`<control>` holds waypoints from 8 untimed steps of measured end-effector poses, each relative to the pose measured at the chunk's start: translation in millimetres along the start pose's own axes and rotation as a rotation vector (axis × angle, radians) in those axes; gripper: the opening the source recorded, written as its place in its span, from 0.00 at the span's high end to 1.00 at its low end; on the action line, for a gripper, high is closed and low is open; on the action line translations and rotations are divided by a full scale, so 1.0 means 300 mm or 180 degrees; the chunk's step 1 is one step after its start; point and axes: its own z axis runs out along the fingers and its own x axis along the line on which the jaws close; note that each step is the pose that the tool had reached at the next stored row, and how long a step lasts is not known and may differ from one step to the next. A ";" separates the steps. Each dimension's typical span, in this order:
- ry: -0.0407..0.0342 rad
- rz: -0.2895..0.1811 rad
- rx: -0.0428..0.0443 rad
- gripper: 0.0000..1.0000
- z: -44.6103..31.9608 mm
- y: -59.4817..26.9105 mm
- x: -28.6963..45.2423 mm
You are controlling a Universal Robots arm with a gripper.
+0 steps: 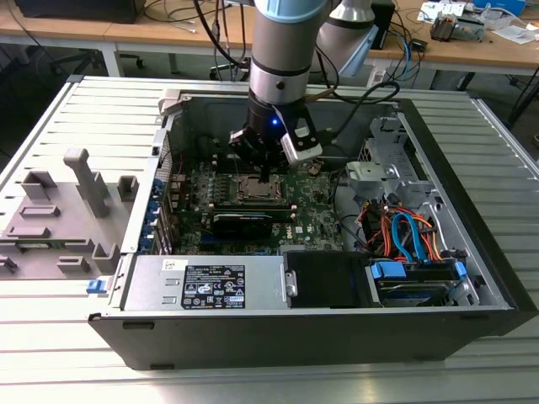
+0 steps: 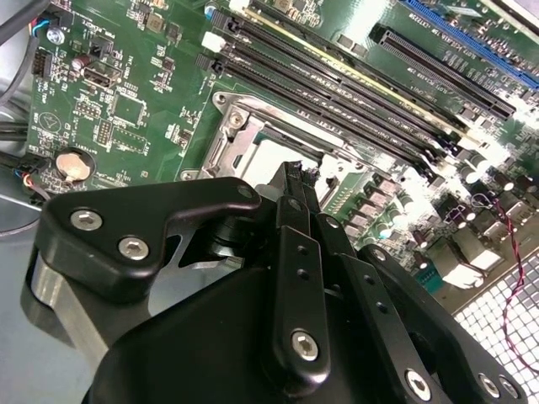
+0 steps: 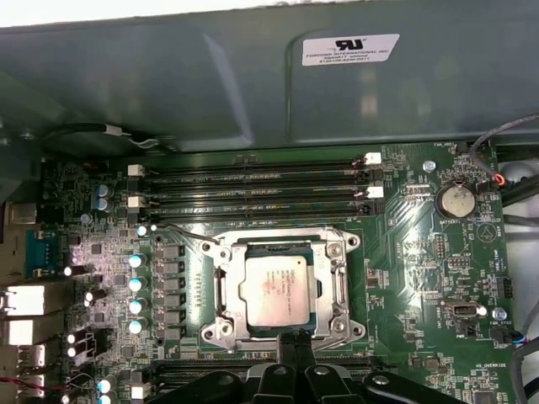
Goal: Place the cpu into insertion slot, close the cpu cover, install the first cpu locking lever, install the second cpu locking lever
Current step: 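Install the first cpu locking lever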
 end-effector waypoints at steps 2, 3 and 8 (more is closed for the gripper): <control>0.0000 0.0000 0.0000 0.89 0.000 0.000 0.001; 0.0000 0.0000 0.0000 0.89 0.000 0.000 0.002; 0.0000 0.0000 0.0000 0.89 0.000 0.000 0.005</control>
